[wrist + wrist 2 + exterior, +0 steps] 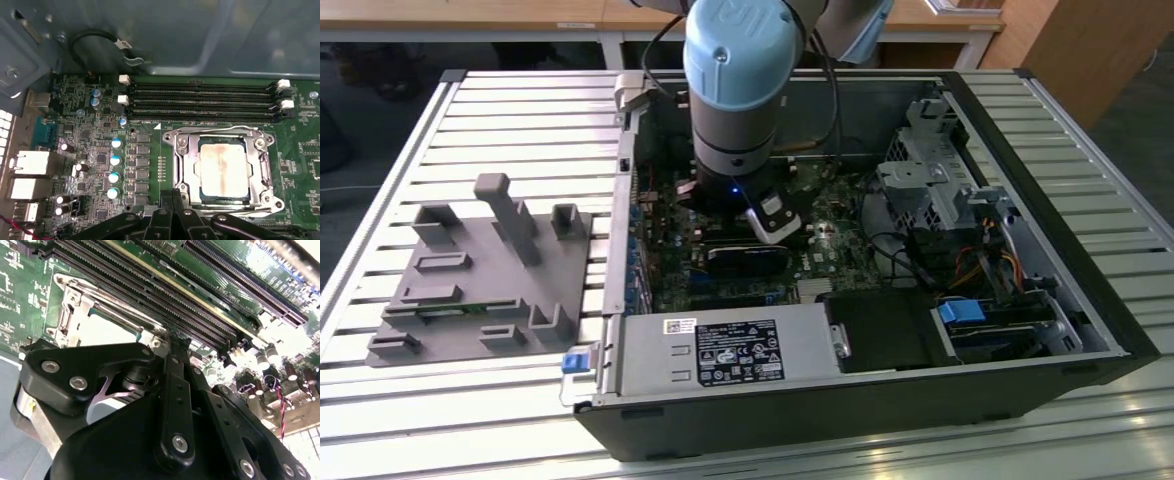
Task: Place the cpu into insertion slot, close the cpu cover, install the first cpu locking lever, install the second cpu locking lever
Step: 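Install the second cpu locking lever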
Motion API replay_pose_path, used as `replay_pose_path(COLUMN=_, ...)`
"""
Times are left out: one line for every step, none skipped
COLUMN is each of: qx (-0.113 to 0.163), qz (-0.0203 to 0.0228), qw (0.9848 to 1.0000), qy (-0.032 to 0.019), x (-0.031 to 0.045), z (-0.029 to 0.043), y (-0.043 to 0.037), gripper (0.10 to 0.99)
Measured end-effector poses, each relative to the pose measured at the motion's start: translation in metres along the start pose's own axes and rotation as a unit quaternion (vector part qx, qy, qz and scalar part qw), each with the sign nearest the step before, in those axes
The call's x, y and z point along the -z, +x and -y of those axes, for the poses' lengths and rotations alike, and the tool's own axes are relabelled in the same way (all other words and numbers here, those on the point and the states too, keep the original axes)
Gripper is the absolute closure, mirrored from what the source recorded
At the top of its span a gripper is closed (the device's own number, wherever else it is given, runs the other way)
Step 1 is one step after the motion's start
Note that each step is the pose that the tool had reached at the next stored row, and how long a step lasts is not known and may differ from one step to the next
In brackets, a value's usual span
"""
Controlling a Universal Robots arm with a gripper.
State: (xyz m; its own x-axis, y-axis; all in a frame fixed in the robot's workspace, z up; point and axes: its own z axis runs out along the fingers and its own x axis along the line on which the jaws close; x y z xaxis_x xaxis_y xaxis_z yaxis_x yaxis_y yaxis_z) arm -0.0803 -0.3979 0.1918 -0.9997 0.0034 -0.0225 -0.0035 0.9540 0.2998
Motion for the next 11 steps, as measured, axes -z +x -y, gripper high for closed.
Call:
replay_pose_path(qx=0.0, qz=0.0, qw=1.0, qy=0.0001, x=0.0022, z=-0.0007, y=0.0, gripper=0.976)
replay_pose_path(qx=0.0, qz=-0.0001, qw=1.0, qy=0.0002, x=0.0039, z=-0.0012, y=0.0, gripper=0.976)
replay_pose_path(qx=0.0, qz=-0.0001, qw=1.0, qy=0.0002, x=0.0055, z=-0.0017, y=-0.0001, gripper=0.976)
replay_pose_path(qx=0.0, qz=-0.0001, qw=1.0, qy=0.0001, x=0.0071, z=-0.0022, y=-0.0001, gripper=0.976)
replay_pose_path(qx=0.0, qz=-0.0001, qw=1.0, qy=0.0, x=0.0085, z=-0.0027, y=-0.0002, gripper=0.976)
replay_pose_path(qx=0.0, qz=-0.0001, qw=1.0, qy=-0.0001, x=0.0098, z=-0.003, y=-0.0002, gripper=0.976)
replay_pose_path(qx=0.0, qz=-0.0001, qw=1.0, qy=-0.0002, x=0.0108, z=-0.0034, y=-0.0002, gripper=0.976)
replay_pose_path(qx=0.0, qz=-0.0001, qw=1.0, qy=-0.0003, x=0.012, z=-0.0037, y=-0.0003, gripper=0.976)
replay_pose_path(qx=0.0, qz=-0.0001, qw=1.0, qy=-0.0003, x=0.0135, z=-0.0042, y=-0.0003, gripper=0.976)
replay_pose_path(qx=0.0, qz=-0.0002, qw=1.0, qy=-0.0003, x=0.0152, z=-0.0047, y=-0.0005, gripper=0.976)
replay_pose_path(qx=0.0, qz=-0.0002, qw=1.0, qy=-0.0003, x=0.0167, z=-0.0052, y=-0.0005, gripper=0.976)
